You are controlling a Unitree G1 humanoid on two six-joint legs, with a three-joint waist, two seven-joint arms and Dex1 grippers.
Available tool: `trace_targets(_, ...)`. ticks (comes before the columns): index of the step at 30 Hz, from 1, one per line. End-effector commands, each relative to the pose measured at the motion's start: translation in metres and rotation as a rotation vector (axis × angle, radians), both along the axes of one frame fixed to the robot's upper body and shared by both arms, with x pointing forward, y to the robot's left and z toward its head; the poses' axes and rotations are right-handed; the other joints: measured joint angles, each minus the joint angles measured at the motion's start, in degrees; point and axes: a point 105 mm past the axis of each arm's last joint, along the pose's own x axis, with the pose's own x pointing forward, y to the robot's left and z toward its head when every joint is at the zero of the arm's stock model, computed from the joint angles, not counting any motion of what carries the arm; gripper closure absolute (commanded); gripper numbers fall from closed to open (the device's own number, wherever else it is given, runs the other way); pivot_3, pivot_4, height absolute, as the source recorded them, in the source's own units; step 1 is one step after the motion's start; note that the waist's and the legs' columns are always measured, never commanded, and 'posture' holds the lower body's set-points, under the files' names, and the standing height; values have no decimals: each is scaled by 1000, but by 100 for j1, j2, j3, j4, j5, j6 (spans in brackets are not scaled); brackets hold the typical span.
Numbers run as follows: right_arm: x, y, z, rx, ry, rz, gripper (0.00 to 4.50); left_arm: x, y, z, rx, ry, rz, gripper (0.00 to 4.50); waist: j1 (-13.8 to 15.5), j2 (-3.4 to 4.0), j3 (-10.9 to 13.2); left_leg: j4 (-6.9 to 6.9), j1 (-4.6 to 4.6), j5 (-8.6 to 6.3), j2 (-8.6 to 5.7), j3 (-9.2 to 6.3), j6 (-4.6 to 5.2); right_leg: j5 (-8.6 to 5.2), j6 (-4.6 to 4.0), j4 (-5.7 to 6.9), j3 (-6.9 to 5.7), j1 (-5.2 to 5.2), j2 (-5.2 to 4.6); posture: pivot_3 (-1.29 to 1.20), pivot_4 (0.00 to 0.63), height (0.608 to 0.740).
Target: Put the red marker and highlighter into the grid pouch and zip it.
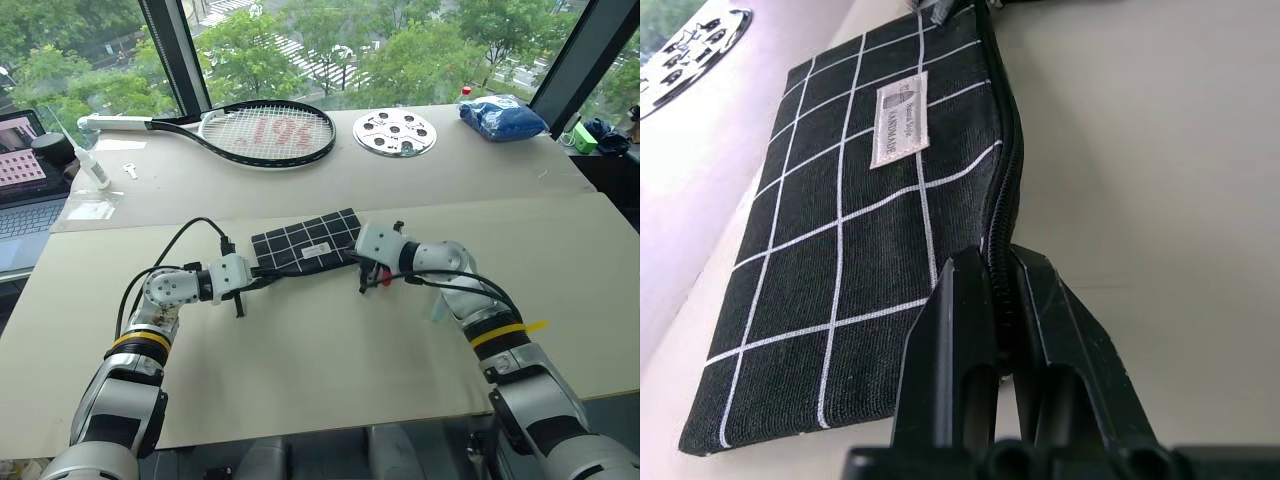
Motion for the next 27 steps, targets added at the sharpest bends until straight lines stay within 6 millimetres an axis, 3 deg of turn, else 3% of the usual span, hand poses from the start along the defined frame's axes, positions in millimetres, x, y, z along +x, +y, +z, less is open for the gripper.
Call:
trace_targets(1, 4, -23, 74, 246, -23, -93, 2025, 1, 15, 18, -45, 5, 66, 4500, 20, 1, 1, 0, -1, -1, 0, -1, 1, 0, 0, 2, 0, -3, 0, 0, 150, 740)
trace_targets(5, -4, -47, 103, 409, 65, -108, 636, 5, 15, 45, -175, 13, 148, 4500, 78, 1, 1, 0, -3, -19, 0, -11, 33, 0, 0, 18, -3, -8, 0, 0, 150, 740)
trace_targets(8, -16, -64, 112, 436, 80, -108, 636, 6, 12, 63, -246, 32, 197, 4500, 105, 0, 1, 1, -3, -20, 0, -13, 35, 0, 0, 22, -6, -8, 0, 0, 150, 740)
trace_targets(15, -42, -68, 77, 307, 119, -100, 636, 3, 2, 85, -279, 63, 251, 4500, 54, 0, 1, 2, -2, -23, 0, -5, 40, -1, 0, 22, -4, -8, 0, 0, 150, 740)
trace_targets(23, -26, -72, 23, 309, 244, -301, 636, 3, -7, 85, -266, 78, 283, 4500, 61, -1, 1, 7, 0, -21, 0, -1, 37, 0, 0, 24, 2, -5, 0, 0, 150, 740)
trace_targets(27, -22, -61, 15, 313, 258, -303, 636, 3, -10, 85, -274, 84, 290, 4500, 71, -1, 2, 9, -3, -20, -1, 0, 36, 0, 0, 21, 2, -6, -1, 0, 150, 740)
